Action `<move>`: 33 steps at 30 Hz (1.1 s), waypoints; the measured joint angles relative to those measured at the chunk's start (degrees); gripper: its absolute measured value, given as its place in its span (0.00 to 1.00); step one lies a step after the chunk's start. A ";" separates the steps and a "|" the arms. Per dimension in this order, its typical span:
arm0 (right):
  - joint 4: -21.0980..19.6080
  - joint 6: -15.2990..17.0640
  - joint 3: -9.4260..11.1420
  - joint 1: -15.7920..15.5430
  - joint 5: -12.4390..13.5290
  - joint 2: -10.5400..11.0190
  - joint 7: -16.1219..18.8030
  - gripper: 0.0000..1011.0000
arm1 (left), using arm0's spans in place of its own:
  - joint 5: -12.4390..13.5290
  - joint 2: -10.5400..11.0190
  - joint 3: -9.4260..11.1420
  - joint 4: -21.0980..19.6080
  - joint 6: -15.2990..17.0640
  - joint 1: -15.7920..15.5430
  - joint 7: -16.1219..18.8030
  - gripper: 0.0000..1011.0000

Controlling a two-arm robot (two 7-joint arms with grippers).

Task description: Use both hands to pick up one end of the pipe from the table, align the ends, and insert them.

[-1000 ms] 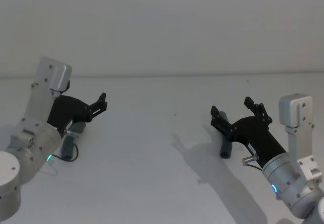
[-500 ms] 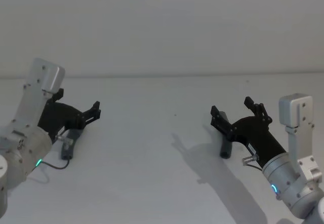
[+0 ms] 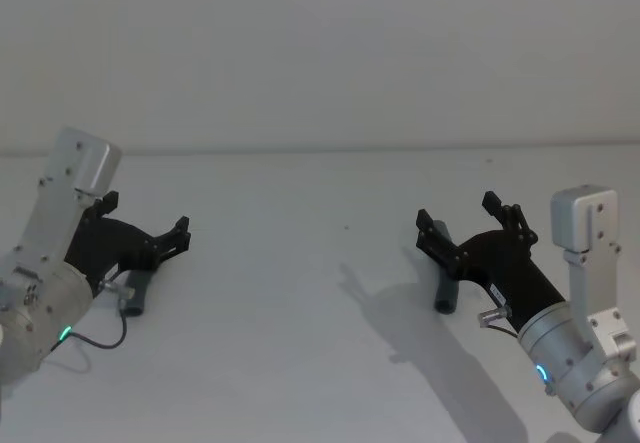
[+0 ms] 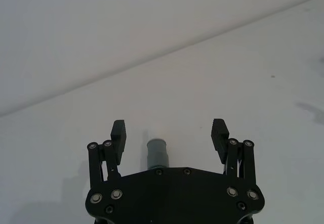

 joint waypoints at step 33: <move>0.00 0.00 0.00 0.00 0.00 0.00 0.00 0.99 | -1.43 -1.65 -3.62 0.33 4.39 1.67 -0.26 0.99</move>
